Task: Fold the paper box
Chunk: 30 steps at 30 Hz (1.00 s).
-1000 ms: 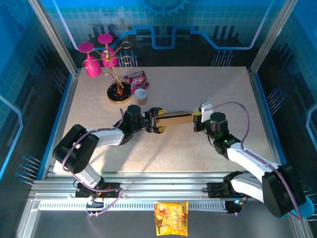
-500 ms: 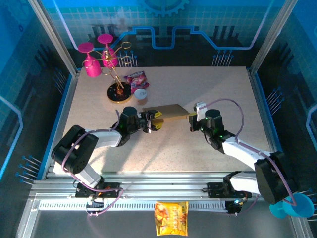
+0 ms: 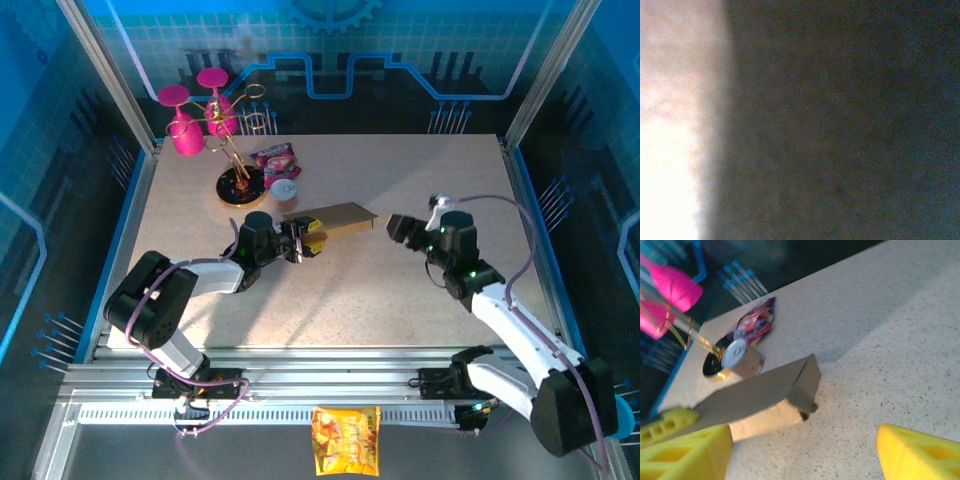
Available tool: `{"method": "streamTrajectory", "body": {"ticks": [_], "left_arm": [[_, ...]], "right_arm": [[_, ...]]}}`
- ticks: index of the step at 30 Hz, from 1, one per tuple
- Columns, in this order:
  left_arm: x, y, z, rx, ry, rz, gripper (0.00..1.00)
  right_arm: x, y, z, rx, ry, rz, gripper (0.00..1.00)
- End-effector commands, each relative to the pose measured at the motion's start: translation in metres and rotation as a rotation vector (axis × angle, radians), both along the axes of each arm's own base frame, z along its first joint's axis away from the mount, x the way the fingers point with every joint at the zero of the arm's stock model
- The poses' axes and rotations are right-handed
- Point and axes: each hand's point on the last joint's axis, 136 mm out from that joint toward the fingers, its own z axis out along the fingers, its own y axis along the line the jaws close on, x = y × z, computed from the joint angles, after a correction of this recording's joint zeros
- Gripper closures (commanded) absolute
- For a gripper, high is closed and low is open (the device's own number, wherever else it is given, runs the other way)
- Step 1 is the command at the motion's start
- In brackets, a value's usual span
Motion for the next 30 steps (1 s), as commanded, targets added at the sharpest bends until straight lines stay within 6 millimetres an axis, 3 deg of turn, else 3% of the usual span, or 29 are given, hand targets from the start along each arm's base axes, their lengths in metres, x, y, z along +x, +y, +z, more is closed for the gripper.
{"method": "streamTrajectory", "body": {"ticks": [1,6,10,12,14,24,30], "left_arm": [[0.005,-0.003,0.021,-0.424,0.502,0.155,0.60],[-0.002,-0.001,0.025,-0.420,0.509,0.146,0.61],[-0.006,-0.001,0.026,-0.420,0.509,0.140,0.61],[-0.006,-0.001,0.026,-0.421,0.507,0.140,0.61],[-0.004,-0.001,0.027,-0.422,0.506,0.140,0.61],[-0.001,-0.005,0.029,-0.417,0.501,0.120,0.62],[0.000,-0.007,0.032,-0.420,0.494,0.112,0.61]], "right_arm": [[0.006,-0.004,-0.022,0.267,0.333,-0.089,0.25],[0.039,0.019,-0.018,0.494,0.600,0.003,0.26],[0.058,0.047,-0.029,0.646,0.771,0.103,0.22],[0.056,0.063,-0.038,0.702,0.885,0.163,0.22],[0.052,0.067,-0.046,0.693,0.933,0.167,0.22],[0.043,0.096,-0.060,0.811,1.012,0.207,0.28],[0.045,0.102,-0.069,0.841,1.037,0.177,0.38]]}}
